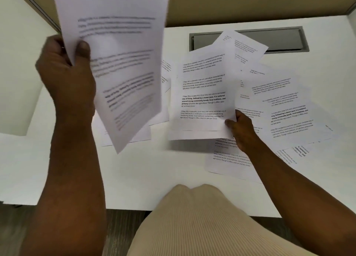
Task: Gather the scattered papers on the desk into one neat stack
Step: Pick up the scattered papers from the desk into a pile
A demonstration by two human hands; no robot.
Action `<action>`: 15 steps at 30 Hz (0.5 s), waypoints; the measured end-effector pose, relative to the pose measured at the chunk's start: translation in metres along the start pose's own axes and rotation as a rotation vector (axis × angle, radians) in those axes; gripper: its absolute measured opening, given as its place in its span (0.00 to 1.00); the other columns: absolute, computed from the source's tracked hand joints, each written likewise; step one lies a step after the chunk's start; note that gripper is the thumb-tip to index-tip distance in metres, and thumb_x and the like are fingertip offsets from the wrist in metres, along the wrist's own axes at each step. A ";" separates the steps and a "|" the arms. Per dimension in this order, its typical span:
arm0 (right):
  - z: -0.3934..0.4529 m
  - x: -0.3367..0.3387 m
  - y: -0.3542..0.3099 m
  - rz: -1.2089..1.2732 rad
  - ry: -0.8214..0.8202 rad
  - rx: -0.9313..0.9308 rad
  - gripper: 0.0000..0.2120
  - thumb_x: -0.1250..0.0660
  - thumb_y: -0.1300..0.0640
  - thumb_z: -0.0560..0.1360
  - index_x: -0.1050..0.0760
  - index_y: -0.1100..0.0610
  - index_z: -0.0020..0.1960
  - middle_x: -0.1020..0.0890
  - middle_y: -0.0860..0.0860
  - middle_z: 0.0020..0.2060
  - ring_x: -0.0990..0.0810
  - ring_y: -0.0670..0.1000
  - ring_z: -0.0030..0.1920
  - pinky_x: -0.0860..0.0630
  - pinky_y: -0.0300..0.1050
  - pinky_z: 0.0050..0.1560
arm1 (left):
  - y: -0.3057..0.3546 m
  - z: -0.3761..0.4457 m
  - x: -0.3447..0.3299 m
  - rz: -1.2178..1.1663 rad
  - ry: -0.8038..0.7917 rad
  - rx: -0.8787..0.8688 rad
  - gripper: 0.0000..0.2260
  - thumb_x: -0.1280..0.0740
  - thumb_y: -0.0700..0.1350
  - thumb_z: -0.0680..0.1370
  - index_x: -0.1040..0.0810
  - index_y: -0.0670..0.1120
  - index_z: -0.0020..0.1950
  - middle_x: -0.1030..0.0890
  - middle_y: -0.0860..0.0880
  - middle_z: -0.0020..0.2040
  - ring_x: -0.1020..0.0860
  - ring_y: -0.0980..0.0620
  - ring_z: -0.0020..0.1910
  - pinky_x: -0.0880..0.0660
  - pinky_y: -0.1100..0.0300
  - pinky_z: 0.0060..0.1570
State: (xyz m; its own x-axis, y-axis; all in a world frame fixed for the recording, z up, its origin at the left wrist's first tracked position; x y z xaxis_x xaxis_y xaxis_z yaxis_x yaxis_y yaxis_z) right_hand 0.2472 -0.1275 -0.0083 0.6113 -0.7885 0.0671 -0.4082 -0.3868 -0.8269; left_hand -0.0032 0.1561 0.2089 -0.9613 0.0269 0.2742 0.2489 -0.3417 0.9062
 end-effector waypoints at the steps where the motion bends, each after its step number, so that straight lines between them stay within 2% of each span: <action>1: -0.001 -0.001 -0.001 -0.001 -0.010 0.009 0.21 0.39 0.70 0.75 0.26 0.55 0.65 0.20 0.51 0.56 0.21 0.53 0.55 0.24 0.50 0.58 | -0.003 -0.005 -0.008 -0.129 -0.069 0.070 0.08 0.32 0.49 0.78 0.22 0.46 0.52 0.16 0.48 0.48 0.18 0.54 0.44 0.19 0.56 0.47; 3: -0.001 -0.003 -0.001 -0.003 -0.039 0.011 0.21 0.38 0.70 0.76 0.27 0.55 0.66 0.20 0.50 0.57 0.21 0.53 0.57 0.24 0.50 0.61 | -0.006 -0.013 -0.023 -0.272 -0.199 0.203 0.05 0.33 0.41 0.79 0.23 0.45 0.54 0.15 0.52 0.48 0.17 0.57 0.45 0.20 0.62 0.48; 6: -0.001 -0.005 -0.002 -0.038 -0.101 0.019 0.20 0.36 0.66 0.75 0.25 0.53 0.64 0.18 0.49 0.58 0.20 0.54 0.58 0.23 0.55 0.61 | -0.024 -0.025 -0.042 -0.271 -0.263 0.385 0.06 0.33 0.38 0.78 0.20 0.46 0.53 0.14 0.53 0.47 0.16 0.52 0.48 0.19 0.54 0.51; 9: -0.006 -0.010 -0.006 -0.066 -0.186 0.025 0.17 0.34 0.62 0.76 0.24 0.51 0.63 0.17 0.49 0.56 0.18 0.53 0.56 0.21 0.58 0.58 | -0.050 -0.035 -0.059 -0.047 -0.281 0.381 0.06 0.32 0.43 0.76 0.19 0.46 0.52 0.15 0.50 0.48 0.17 0.50 0.47 0.19 0.46 0.55; 11: -0.010 -0.014 -0.009 -0.044 -0.243 0.033 0.16 0.34 0.63 0.76 0.24 0.52 0.63 0.16 0.50 0.56 0.17 0.55 0.55 0.21 0.59 0.57 | -0.066 -0.045 -0.069 0.077 -0.286 0.372 0.10 0.32 0.46 0.76 0.19 0.44 0.54 0.16 0.47 0.50 0.18 0.48 0.48 0.20 0.45 0.55; 13: -0.015 -0.018 -0.012 0.001 -0.277 0.028 0.15 0.34 0.65 0.76 0.23 0.54 0.61 0.16 0.52 0.55 0.17 0.56 0.54 0.21 0.58 0.56 | -0.074 -0.055 -0.077 0.127 -0.286 0.382 0.12 0.33 0.46 0.78 0.20 0.42 0.57 0.17 0.44 0.54 0.18 0.46 0.50 0.20 0.48 0.55; 15: -0.018 -0.020 -0.013 0.031 -0.288 0.010 0.16 0.36 0.67 0.77 0.24 0.54 0.61 0.17 0.52 0.56 0.18 0.55 0.56 0.21 0.56 0.58 | -0.081 -0.060 -0.084 0.144 -0.259 0.414 0.12 0.34 0.44 0.80 0.21 0.40 0.60 0.18 0.45 0.56 0.20 0.49 0.50 0.21 0.57 0.51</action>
State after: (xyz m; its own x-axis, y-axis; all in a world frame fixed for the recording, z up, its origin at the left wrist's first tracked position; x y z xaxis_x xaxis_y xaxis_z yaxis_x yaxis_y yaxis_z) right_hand 0.2284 -0.1156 0.0114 0.7664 -0.6313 -0.1185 -0.4239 -0.3584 -0.8318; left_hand 0.0502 0.1249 0.0930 -0.8661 0.2571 0.4286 0.4527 0.0400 0.8908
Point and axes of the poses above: each hand's wrist, its own z-axis towards the middle knuckle, its own x-axis out of the back of the hand, y = z × x, the point moved 3 cm from there along z, towards the middle knuckle
